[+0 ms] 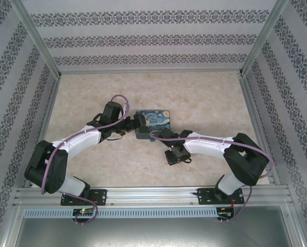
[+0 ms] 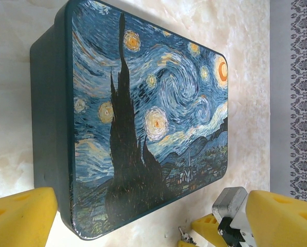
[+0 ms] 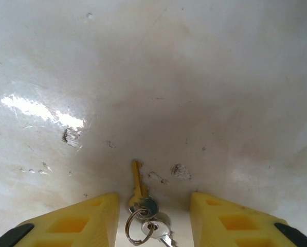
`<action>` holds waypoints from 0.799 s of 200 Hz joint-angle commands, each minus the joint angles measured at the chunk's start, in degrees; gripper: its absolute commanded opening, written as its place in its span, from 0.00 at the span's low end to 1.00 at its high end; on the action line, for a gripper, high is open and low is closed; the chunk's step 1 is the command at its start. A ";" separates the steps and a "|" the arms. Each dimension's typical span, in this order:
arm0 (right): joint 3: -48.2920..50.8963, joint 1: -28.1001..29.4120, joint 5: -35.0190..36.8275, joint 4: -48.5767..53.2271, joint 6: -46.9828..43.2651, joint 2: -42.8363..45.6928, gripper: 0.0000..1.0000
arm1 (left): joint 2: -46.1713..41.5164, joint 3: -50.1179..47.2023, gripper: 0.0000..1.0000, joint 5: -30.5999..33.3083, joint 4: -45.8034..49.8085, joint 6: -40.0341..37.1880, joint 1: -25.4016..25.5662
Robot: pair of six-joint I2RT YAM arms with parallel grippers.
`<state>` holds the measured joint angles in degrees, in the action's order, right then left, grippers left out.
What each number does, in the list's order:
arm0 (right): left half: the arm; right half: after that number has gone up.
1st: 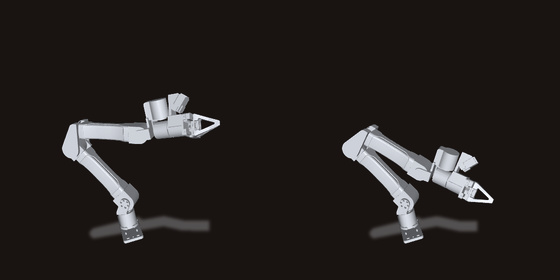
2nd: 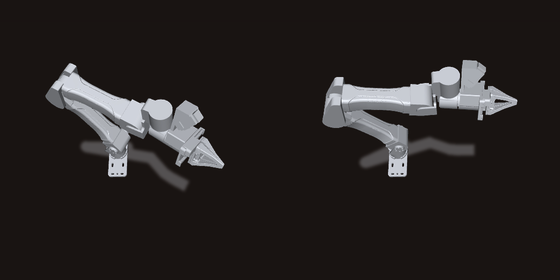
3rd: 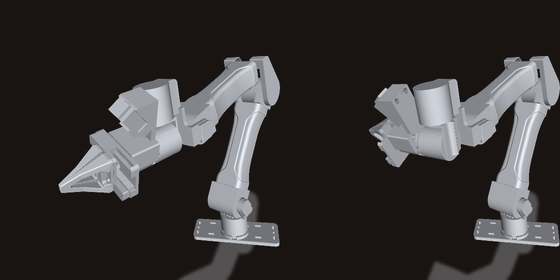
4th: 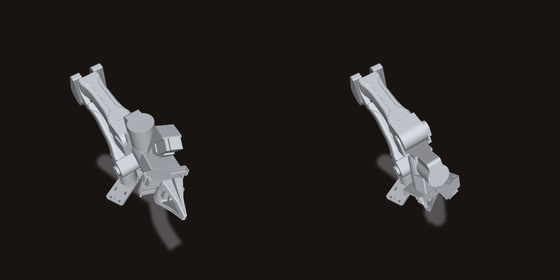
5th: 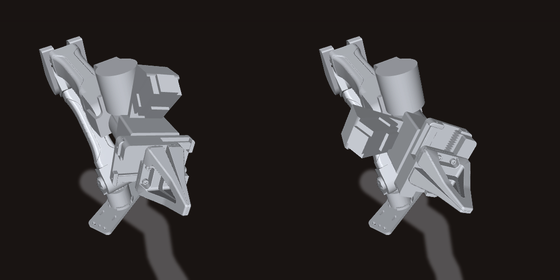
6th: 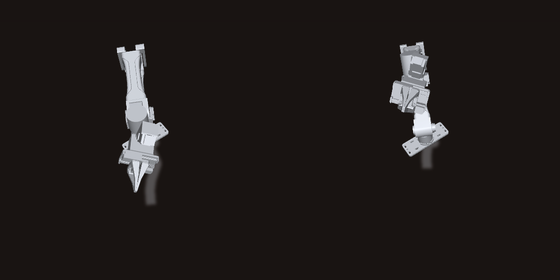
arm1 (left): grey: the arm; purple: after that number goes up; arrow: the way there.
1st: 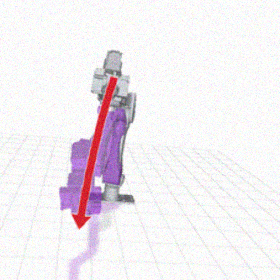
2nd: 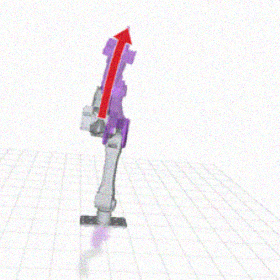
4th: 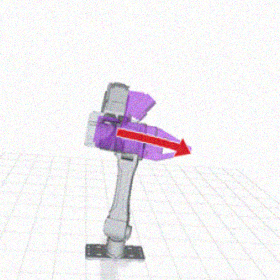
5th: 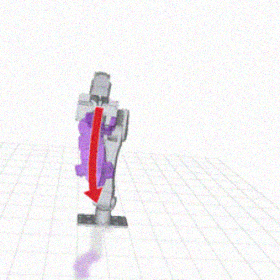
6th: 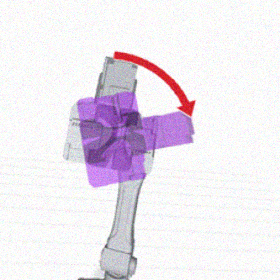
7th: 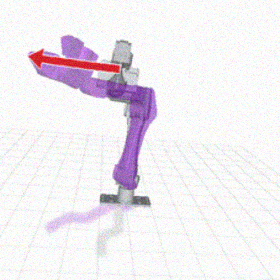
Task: Unlock the padlock with the key
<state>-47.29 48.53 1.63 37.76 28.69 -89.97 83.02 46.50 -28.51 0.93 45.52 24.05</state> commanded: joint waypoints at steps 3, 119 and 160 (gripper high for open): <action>0.89 0.41 0.13 -0.29 0.97 0.39 0.40 | 0.49 0.90 0.95 -0.81 -1.32 0.63 0.71; 4.48 0.51 -0.91 -1.91 2.61 3.37 0.37 | 1.09 0.70 0.95 -0.88 -1.98 1.24 0.68; 2.92 0.51 -0.79 -4.22 2.38 -0.84 0.30 | 1.33 0.43 0.95 -0.88 -2.18 1.42 0.82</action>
<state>-44.07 48.53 1.17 35.51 30.48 -87.07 83.77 46.50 -28.53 0.80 45.98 24.05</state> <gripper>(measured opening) 0.328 0.947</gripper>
